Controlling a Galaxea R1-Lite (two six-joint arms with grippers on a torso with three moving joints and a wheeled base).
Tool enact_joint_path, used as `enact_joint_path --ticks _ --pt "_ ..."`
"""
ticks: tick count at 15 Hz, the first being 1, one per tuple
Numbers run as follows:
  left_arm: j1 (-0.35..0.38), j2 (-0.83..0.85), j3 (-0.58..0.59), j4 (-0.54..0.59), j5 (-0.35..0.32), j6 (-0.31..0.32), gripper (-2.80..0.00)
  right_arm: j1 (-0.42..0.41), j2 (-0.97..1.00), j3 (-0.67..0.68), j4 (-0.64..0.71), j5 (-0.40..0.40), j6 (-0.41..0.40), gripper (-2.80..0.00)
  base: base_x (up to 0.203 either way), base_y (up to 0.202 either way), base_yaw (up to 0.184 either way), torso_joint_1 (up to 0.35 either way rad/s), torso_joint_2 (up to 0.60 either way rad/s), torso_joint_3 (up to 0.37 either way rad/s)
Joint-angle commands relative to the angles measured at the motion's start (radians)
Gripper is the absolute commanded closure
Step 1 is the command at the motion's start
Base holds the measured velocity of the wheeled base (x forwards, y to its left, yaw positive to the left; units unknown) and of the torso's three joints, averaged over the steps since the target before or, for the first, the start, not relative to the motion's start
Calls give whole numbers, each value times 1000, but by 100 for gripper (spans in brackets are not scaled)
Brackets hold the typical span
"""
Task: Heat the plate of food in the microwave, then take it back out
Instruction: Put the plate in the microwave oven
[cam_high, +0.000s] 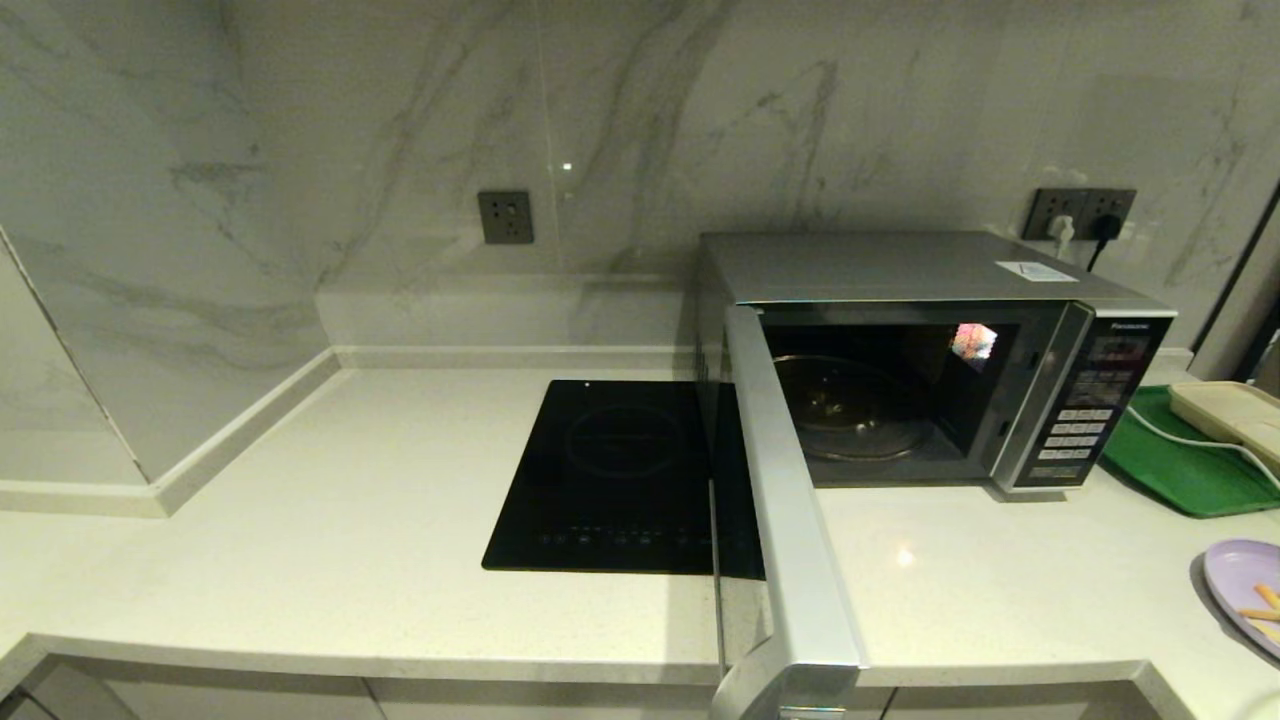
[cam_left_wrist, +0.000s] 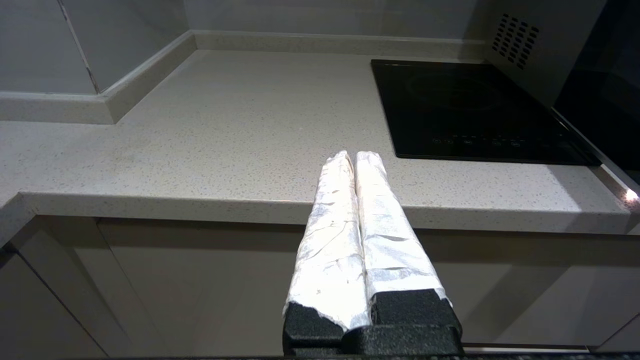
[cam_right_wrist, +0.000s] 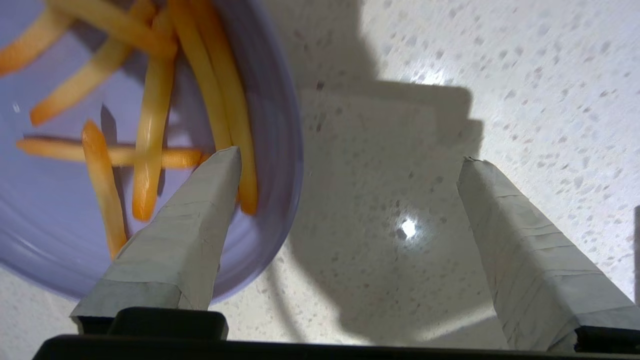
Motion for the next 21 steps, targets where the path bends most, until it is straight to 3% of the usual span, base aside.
enact_joint_path --ticks 1,21 --pt "0 0 0 -1 0 -1 0 20 -6 11 2 2 5 -280 0 0 0 0 0 0" --pt "0 0 0 -1 0 -1 0 -5 53 24 -42 -10 10 -280 0 0 0 0 0 0"
